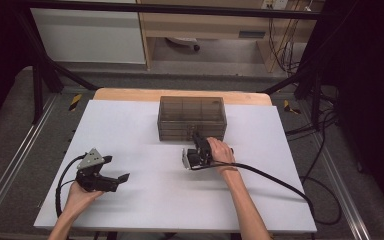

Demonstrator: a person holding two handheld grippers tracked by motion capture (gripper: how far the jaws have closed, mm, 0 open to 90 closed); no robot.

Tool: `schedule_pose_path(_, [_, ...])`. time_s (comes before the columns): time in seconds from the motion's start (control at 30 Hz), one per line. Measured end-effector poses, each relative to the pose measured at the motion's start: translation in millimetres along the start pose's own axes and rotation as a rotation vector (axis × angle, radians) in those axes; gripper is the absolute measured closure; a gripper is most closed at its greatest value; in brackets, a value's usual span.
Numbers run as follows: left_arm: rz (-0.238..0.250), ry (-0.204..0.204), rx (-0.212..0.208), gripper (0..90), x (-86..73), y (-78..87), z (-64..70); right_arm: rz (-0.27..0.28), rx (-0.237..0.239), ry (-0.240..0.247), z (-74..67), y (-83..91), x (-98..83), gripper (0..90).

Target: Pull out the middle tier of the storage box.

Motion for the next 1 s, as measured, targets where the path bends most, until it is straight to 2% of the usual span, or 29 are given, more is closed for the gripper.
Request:
schedule_pose_path(0.47, [0.0,0.002,0.0,3.3,-0.1,0.3,-0.2,0.006,-0.005,0.001,-0.6,0.3,0.1,80.1])
schedule_pose_path(1.0, [-0.002,-0.002,0.0,3.3,-0.1,0.0,0.1,0.016,0.013,0.017,0.3,6.5,0.8,80.0])
Point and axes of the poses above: each handheld gripper's, and its own axes: y roughly backward along the jaws, x roughly out of its top, z roughly to its right, the point moved 1 cm from there along -y, roughly forward along the jaws, and after that the axes turned 9 degrees about y, right-handed, at the moved point
